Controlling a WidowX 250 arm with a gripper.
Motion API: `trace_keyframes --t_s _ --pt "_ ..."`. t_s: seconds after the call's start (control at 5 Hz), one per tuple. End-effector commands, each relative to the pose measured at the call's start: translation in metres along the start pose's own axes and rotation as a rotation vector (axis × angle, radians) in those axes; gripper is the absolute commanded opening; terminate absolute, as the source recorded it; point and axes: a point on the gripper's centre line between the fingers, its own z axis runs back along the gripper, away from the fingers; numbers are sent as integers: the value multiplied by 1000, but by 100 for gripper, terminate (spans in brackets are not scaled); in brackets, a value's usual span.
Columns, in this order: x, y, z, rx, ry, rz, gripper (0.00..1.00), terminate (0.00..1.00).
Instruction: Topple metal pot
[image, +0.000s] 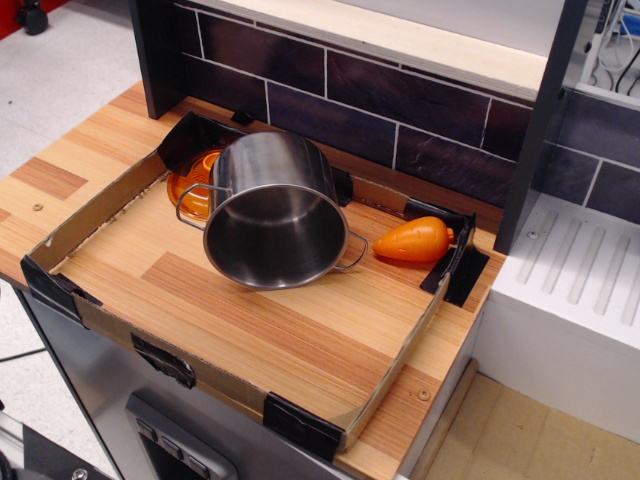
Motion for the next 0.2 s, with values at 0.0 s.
trace_keyframes --t_s 0.0 --pt "5 7 18 2 -39 6 100 100"
